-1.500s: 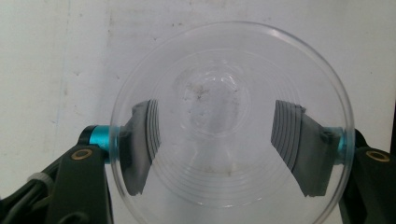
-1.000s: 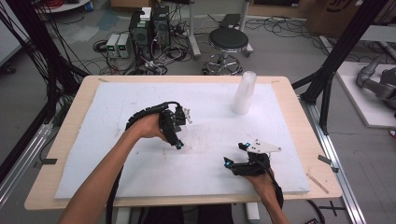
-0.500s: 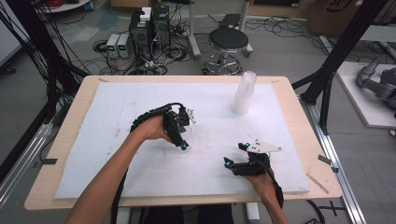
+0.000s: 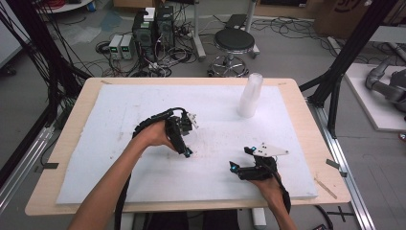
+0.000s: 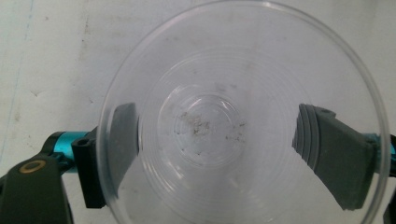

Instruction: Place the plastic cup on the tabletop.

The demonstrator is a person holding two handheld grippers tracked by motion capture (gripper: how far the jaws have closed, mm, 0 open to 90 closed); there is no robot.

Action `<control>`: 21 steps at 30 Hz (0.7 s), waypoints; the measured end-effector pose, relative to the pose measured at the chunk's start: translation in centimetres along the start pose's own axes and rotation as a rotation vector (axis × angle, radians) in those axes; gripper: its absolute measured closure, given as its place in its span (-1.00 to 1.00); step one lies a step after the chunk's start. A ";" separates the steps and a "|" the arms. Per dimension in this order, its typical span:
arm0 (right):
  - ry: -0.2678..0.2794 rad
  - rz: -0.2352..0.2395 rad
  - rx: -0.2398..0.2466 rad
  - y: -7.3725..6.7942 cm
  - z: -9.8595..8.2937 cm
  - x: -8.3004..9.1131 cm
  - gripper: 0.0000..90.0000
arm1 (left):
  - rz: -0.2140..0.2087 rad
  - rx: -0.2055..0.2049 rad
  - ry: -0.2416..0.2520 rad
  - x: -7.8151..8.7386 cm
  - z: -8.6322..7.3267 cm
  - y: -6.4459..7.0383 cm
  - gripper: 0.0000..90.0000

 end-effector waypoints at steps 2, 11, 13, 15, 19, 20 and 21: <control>-0.001 0.003 0.000 0.0 0.0 0.0 -0.66 | -0.004 0.007 0.011 0.1 -0.4 0.1 -0.70; 0.003 0.009 0.002 -0.1 0.0 0.0 -0.66 | 0.009 0.054 0.095 2.3 -3.4 0.8 -0.72; 0.011 0.008 0.004 0.0 0.0 0.1 -0.66 | 0.027 0.064 0.117 2.9 -4.4 1.1 -0.72; 0.011 0.010 -0.003 0.0 0.0 0.1 -0.66 | 0.035 0.084 0.161 3.8 -5.6 1.5 -0.72; 0.013 0.012 -0.008 0.0 0.0 0.2 -0.66 | 0.095 0.141 0.260 5.7 -8.8 2.5 -0.72; 0.009 0.016 -0.013 0.0 0.0 0.2 -0.66 | 0.105 0.150 0.276 6.0 -9.4 2.7 -0.71; 0.012 0.017 -0.012 0.1 0.0 0.1 -0.66 | 0.119 0.165 0.317 6.5 -10.4 3.1 -0.72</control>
Point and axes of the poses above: each handheld gripper's, and its own axes: x roughly backward along the jaws, z roughly out of its top, y roughly to its right, the point moved 1 cm from there along -x, roughly forward along the jaws, and after that the axes turned 10 degrees about y, right-handed, at the moved point
